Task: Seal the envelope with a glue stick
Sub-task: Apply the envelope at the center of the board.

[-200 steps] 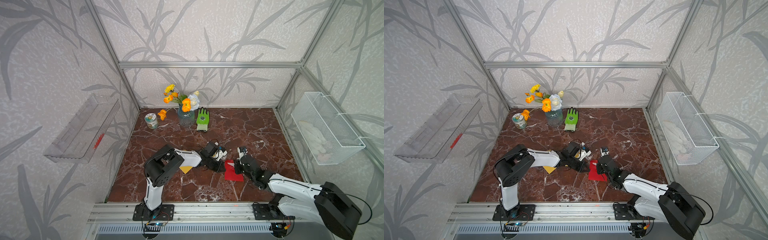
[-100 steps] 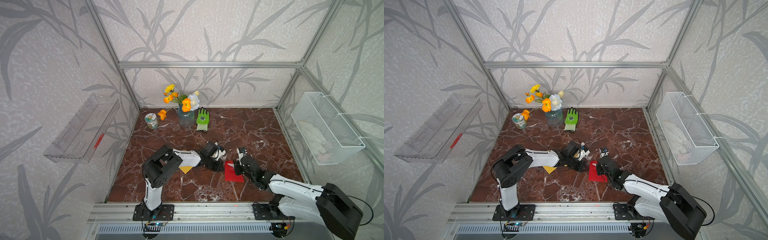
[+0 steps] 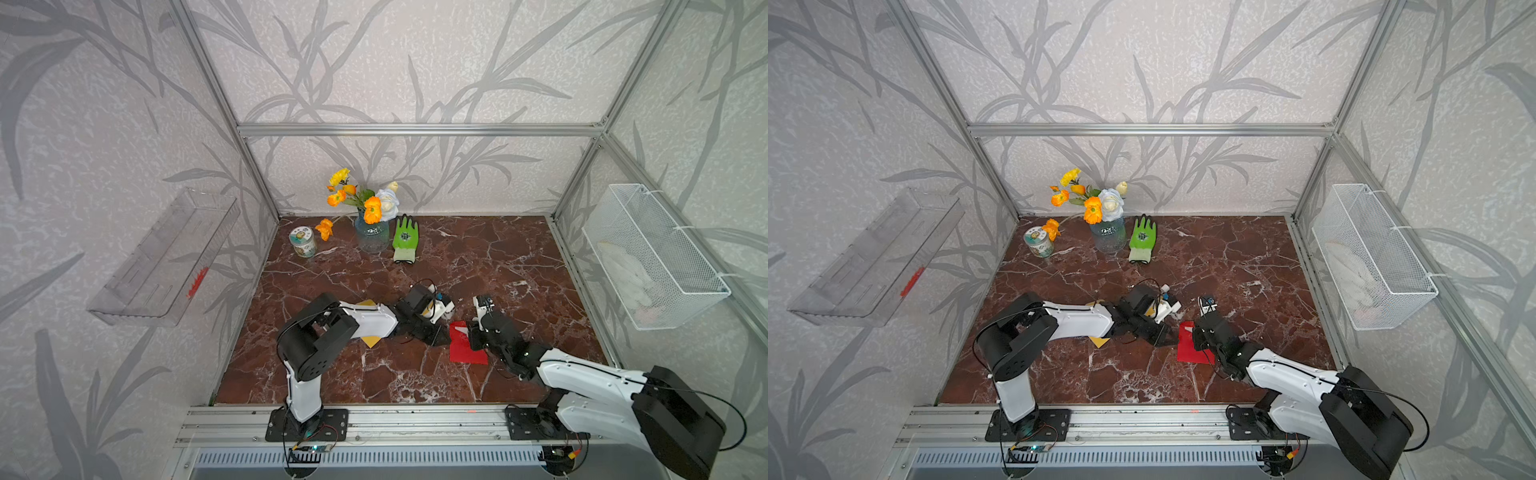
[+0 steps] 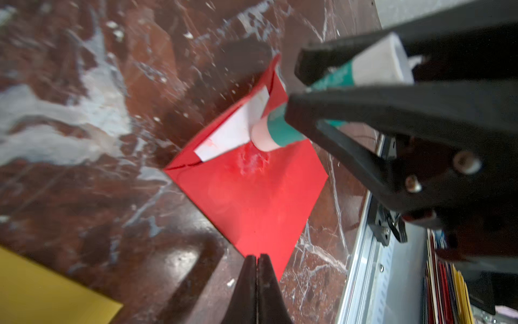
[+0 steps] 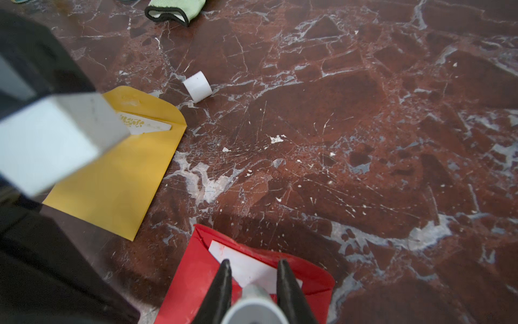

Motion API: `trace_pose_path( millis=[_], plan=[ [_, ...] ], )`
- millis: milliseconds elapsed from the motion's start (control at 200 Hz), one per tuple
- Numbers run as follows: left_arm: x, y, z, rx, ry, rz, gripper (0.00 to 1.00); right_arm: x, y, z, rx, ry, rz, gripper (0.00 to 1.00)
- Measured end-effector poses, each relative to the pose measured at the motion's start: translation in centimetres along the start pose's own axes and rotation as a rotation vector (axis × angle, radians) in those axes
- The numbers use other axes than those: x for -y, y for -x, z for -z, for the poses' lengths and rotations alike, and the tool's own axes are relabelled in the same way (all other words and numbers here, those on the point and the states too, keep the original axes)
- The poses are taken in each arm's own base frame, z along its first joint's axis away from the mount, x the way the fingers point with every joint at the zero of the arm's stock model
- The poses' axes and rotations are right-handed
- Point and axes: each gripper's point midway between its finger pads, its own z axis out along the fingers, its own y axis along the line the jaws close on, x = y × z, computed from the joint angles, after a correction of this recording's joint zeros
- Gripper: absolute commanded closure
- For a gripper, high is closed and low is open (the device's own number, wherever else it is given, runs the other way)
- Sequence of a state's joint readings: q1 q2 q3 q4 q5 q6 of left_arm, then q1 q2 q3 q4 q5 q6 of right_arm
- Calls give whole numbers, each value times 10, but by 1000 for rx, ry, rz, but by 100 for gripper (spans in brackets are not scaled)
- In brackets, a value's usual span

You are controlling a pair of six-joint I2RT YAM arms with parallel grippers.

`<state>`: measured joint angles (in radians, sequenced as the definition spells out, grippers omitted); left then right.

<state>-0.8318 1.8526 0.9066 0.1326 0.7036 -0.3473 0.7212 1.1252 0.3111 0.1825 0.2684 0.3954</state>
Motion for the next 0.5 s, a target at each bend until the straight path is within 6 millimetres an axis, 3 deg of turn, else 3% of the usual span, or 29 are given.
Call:
trace_pose_path(
  millis=[290, 500],
  plan=[
    [11, -6, -9, -15, -67, -82, 100, -1, 0, 0, -1, 3, -1, 100],
    [5, -10, -21, -53, -41, -92, 100, -1, 0, 0, -2, 6, -2, 100]
  ],
)
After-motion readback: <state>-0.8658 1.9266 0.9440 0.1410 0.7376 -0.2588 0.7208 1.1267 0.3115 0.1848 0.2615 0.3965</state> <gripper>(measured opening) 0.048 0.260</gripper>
